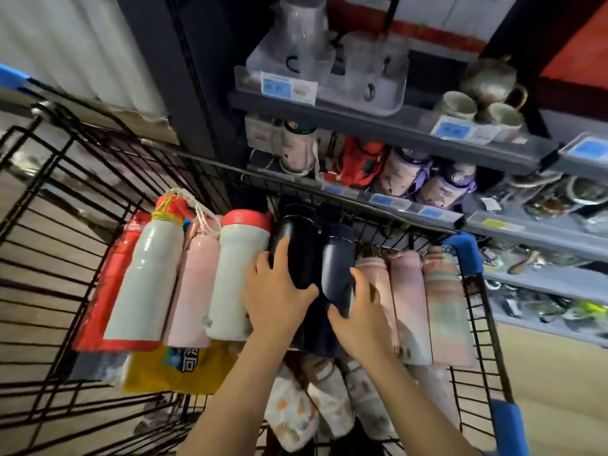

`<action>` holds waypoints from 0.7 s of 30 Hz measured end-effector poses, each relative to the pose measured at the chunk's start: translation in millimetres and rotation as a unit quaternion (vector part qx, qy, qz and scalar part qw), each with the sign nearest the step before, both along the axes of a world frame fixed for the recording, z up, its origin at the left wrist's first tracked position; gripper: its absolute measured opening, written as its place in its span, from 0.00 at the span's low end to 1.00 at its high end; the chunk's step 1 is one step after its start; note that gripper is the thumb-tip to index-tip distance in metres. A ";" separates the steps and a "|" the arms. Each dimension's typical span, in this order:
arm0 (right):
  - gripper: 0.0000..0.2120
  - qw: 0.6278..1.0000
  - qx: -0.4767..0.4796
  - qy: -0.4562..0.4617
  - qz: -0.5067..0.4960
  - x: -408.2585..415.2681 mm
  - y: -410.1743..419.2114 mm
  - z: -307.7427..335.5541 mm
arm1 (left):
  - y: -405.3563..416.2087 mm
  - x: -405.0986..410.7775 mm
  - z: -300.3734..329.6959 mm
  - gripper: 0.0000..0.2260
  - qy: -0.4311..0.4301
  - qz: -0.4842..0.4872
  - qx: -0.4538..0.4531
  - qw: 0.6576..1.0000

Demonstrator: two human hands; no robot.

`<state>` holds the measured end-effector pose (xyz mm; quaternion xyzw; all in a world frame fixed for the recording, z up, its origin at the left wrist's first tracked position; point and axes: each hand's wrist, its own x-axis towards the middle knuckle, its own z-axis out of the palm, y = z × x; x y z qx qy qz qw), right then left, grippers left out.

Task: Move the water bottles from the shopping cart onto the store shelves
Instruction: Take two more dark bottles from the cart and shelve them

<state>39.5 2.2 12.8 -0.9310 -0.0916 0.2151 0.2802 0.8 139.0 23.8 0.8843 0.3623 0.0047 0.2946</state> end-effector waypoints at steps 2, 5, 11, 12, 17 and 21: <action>0.35 1.000 0.000 0.006 -0.007 -1.2 2.7 -1.4 | 2.2 -3.8 2.2 0.39 -0.014 -0.004 -0.017 1.000; 0.37 1.000 0.007 0.013 -0.005 -2.2 9.4 -2.3 | 4.6 -10.2 6.3 0.39 -0.041 -0.008 -0.039 0.998; 0.40 0.998 -0.041 0.001 0.044 -12.1 22.9 -11.4 | 18.8 -33.0 14.7 0.38 -0.127 0.005 -0.048 0.991; 0.40 0.997 -0.050 -0.001 0.054 -13.4 25.0 -11.7 | 22.4 -38.4 18.2 0.37 -0.145 0.004 -0.045 0.988; 0.35 0.976 -0.178 -0.044 0.116 -16.3 31.8 -5.4 | 38.4 -63.8 38.1 0.37 -0.202 0.032 -0.041 0.978; 0.41 0.958 -0.250 -0.074 0.119 -21.6 37.2 -10.3 | 40.1 -77.7 45.9 0.37 -0.222 0.049 -0.057 0.972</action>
